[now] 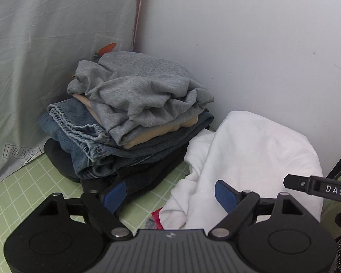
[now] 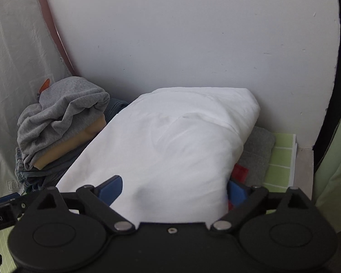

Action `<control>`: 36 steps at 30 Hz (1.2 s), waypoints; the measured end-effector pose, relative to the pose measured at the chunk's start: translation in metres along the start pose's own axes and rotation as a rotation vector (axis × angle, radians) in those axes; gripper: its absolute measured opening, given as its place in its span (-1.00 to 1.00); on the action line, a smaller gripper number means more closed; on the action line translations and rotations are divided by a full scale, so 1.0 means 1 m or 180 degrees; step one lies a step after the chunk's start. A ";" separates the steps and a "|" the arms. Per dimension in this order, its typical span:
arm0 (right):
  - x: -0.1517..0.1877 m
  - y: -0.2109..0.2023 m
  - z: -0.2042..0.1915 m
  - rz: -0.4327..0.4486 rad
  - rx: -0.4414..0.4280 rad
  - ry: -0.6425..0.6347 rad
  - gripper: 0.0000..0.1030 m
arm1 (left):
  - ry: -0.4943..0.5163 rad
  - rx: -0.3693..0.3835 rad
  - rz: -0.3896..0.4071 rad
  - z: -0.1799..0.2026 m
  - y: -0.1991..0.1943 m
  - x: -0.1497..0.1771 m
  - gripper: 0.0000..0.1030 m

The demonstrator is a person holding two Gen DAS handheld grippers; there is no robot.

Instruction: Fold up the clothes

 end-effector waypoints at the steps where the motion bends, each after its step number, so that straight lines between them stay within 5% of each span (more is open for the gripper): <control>1: 0.002 -0.007 -0.002 0.0054 0.0029 -0.0110 0.87 | -0.0074 -0.0065 0.0064 -0.002 -0.014 0.003 0.73; 13: 0.049 -0.131 -0.026 0.0454 -0.0501 -0.0812 0.98 | -0.0648 -0.0764 0.0826 0.012 -0.176 0.058 1.00; 26: 0.168 -0.254 -0.008 0.0302 -0.0675 -0.1193 0.99 | -0.0658 -0.0716 0.0508 0.043 -0.287 0.175 1.00; 36: 0.225 -0.312 0.001 0.0288 -0.0706 -0.1279 0.99 | -0.0501 -0.0774 0.0395 0.053 -0.346 0.234 1.00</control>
Point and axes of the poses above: each gripper's, at about its wrist camera, not at the fingertips, and y roughly the way its jaws point, z to its right, x to its underside, the point moved 7 cm from there along y, roughly the way its jaws point, and after that the axes turned 13 degrees about y, right-handed, at the moved point
